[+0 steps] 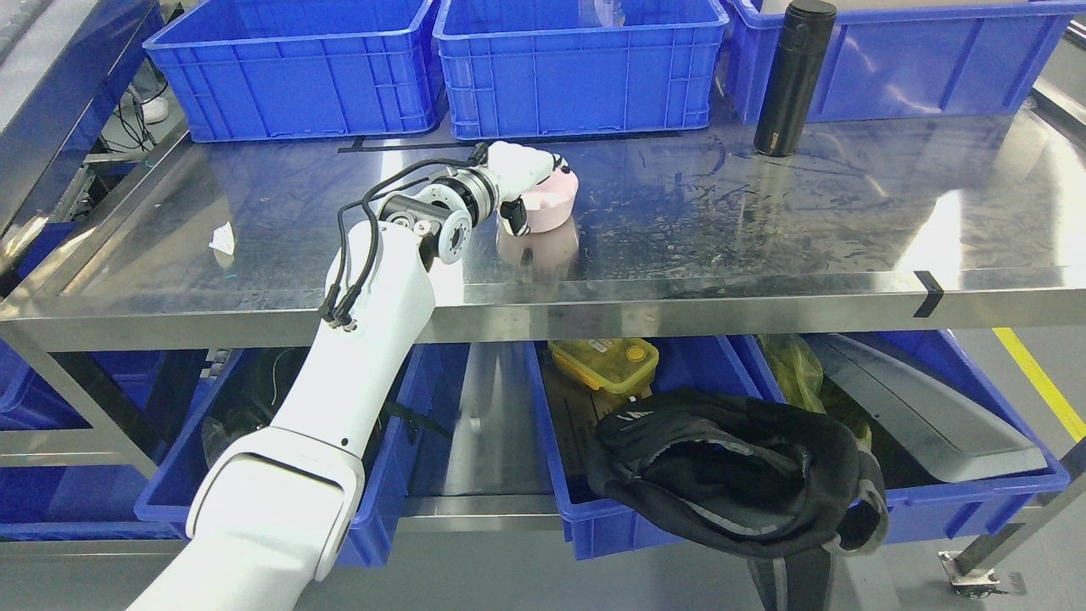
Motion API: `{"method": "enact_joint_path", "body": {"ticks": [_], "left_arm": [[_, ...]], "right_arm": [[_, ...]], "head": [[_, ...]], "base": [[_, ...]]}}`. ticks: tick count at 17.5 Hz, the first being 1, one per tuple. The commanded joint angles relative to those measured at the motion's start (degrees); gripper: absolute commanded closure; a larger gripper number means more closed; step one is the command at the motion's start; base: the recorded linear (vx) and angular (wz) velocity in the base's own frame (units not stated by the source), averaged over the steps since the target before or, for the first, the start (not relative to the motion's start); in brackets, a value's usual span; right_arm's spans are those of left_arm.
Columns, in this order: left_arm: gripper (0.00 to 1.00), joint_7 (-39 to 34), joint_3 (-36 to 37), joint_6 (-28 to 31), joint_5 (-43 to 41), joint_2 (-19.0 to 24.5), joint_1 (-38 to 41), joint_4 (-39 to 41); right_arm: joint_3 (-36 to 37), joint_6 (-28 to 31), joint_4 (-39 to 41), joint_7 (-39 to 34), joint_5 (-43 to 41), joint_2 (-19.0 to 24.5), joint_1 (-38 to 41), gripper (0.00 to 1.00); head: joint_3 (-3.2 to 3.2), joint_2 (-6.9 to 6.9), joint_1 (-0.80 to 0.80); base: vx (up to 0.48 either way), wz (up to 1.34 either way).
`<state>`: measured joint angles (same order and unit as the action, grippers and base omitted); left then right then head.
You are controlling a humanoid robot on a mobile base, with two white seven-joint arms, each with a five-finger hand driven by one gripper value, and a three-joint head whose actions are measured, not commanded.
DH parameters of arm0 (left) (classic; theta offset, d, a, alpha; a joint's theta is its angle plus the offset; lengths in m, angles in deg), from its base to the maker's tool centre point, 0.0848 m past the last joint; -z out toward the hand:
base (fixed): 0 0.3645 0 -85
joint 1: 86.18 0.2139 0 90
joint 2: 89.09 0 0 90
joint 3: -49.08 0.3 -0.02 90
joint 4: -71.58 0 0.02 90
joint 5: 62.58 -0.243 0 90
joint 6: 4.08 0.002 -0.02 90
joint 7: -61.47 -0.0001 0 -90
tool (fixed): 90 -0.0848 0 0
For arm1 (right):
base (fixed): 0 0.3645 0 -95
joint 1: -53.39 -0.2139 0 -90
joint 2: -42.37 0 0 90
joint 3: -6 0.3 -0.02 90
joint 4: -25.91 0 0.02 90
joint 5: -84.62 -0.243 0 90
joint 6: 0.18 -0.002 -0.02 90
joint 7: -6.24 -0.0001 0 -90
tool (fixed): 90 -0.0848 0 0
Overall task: Stack pink IKEA bowl on shelf middle layer
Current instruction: 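Close the left hand fingers around the pink bowl's rim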
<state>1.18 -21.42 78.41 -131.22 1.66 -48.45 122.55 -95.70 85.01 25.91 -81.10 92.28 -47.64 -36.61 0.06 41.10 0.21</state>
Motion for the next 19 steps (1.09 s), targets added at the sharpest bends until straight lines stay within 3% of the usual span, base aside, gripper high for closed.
{"method": "enact_joint_path", "body": {"ticks": [1, 11, 14, 19], "left_arm": [[0.25, -0.2, 0.7, -0.3, 4.0, 0.3, -1.8, -10.4], [0.39, -3.2, 1.9, -1.2, 7.8, 0.3, -5.3, -13.3], [0.52, -3.2, 1.9, -2.7, 10.9, 0.3, -5.6, -14.2], [0.53, -3.3, 1.9, -3.0, 11.2, 0.3, -5.6, -15.8]], "right_arm": [[0.0, 0.0, 1.0, 0.0, 0.1, -1.0, 0.9, 0.00], [0.0, 0.0, 1.0, 0.0, 0.0, -1.0, 0.9, 0.00], [0.0, 0.0, 1.0, 0.0, 0.0, -1.0, 0.9, 0.00], [0.0, 0.0, 1.0, 0.0, 0.1, -1.0, 0.9, 0.00]], "head": [[0.00, 0.00, 0.00], [0.00, 0.00, 0.00], [0.00, 0.00, 0.00], [0.00, 0.00, 0.00]], "base": [[0.000, 0.00], [0.000, 0.00], [0.000, 0.00], [0.000, 0.00]]}}
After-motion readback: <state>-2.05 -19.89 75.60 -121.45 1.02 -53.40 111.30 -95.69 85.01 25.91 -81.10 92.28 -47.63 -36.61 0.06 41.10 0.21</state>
